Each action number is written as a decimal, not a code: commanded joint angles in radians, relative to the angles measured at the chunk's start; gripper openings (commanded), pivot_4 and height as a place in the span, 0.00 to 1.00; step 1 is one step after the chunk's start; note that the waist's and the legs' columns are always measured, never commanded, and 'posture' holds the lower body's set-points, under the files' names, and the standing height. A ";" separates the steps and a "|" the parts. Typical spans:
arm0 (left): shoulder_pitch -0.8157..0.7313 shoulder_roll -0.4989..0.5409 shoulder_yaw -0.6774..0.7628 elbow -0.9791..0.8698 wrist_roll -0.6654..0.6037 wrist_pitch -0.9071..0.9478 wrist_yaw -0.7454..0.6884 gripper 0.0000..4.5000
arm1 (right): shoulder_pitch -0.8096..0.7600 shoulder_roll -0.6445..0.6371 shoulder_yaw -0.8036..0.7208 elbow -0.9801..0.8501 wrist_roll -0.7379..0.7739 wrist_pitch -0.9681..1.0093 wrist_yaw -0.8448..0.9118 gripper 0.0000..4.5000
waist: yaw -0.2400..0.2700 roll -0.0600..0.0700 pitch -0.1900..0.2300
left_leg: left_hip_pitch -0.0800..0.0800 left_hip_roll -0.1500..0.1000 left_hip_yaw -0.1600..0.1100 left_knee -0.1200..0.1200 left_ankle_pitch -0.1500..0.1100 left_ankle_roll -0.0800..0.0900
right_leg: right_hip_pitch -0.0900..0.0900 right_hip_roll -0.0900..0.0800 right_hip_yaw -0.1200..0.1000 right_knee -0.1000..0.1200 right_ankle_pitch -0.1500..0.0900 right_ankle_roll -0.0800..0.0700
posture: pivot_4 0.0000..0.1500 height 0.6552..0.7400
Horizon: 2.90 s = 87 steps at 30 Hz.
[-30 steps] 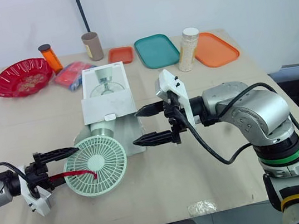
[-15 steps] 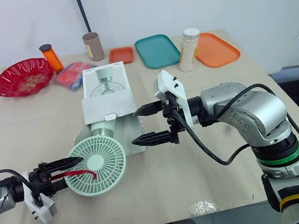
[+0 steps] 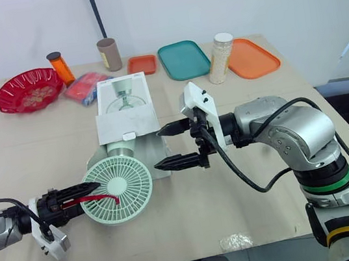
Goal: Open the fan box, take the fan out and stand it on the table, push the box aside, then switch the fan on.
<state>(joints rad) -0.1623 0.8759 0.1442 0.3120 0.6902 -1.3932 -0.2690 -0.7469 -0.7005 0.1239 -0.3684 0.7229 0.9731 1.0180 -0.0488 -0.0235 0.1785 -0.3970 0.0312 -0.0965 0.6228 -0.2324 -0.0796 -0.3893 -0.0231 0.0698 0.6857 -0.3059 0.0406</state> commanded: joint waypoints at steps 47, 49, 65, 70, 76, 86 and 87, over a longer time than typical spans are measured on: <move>0.058 0.284 0.032 -0.578 -1.224 1.023 -0.490 0.44 | -0.003 0.002 -0.033 0.005 0.009 -0.029 -0.037 1.00 | -0.002 0.000 0.000 | -0.001 0.000 0.000 0.001 -0.001 0.001 | 0.000 0.001 0.000 0.000 0.000 0.000 | 1.00 1.00; 0.053 0.287 0.054 -0.595 -1.266 1.093 -0.527 0.44 | 0.003 0.000 -0.034 0.004 0.006 -0.032 -0.042 1.00 | -0.002 0.000 0.000 | -0.001 0.000 0.000 0.001 -0.001 0.001 | 0.000 0.001 0.000 0.000 0.000 0.000 | 1.00 1.00; 0.200 0.168 0.211 -0.755 -1.224 1.140 -0.697 0.44 | 0.015 -0.002 -0.040 0.001 0.007 -0.031 -0.054 1.00 | 0.000 0.000 0.000 | -0.001 0.001 0.000 0.004 -0.001 0.002 | 0.000 0.001 0.000 0.000 0.000 0.000 | 1.00 1.00; 0.155 0.194 0.267 -0.779 -1.337 1.378 -0.666 0.44 | 0.020 -0.007 -0.041 0.002 0.005 -0.032 -0.049 1.00 | -0.001 0.000 0.000 | -0.001 0.001 0.001 0.004 -0.003 0.005 | 0.000 0.001 0.000 0.000 0.000 0.001 | 1.00 1.00; 0.061 0.290 0.369 -0.797 -1.573 1.753 -0.622 0.44 | 0.021 -0.008 -0.040 0.007 0.004 -0.039 -0.041 1.00 | -0.001 0.000 0.000 | -0.002 0.001 0.000 0.006 -0.003 0.005 | 0.000 0.001 0.000 0.000 -0.001 0.001 | 1.00 1.00; 0.087 0.350 0.663 -0.853 -1.857 2.221 -0.499 0.44 | -0.043 0.059 -0.097 0.011 0.061 0.002 -0.113 1.00 | -0.007 0.000 0.001 | -0.003 0.002 0.000 0.008 -0.004 0.007 | -0.001 0.002 0.000 0.001 -0.001 0.001 | 1.00 1.00; 0.100 0.355 0.701 -0.855 -1.876 2.269 -0.502 0.44 | -0.044 0.061 -0.101 0.000 0.070 0.008 -0.117 1.00 | -0.008 0.000 0.001 | -0.003 0.002 0.000 0.008 -0.004 0.007 | -0.001 0.002 0.000 0.001 -0.001 0.001 | 1.00 1.00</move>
<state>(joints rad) -0.0669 1.2003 0.7093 -0.5236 -1.1143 0.7933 -0.7846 -0.7642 -0.6424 0.0705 -0.3336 0.7535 0.9687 0.9169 -0.0573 -0.0240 0.1797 -0.4000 0.0330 -0.0965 0.6302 -0.2365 -0.0725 -0.3903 -0.0210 0.0700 0.6864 -0.3068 0.0415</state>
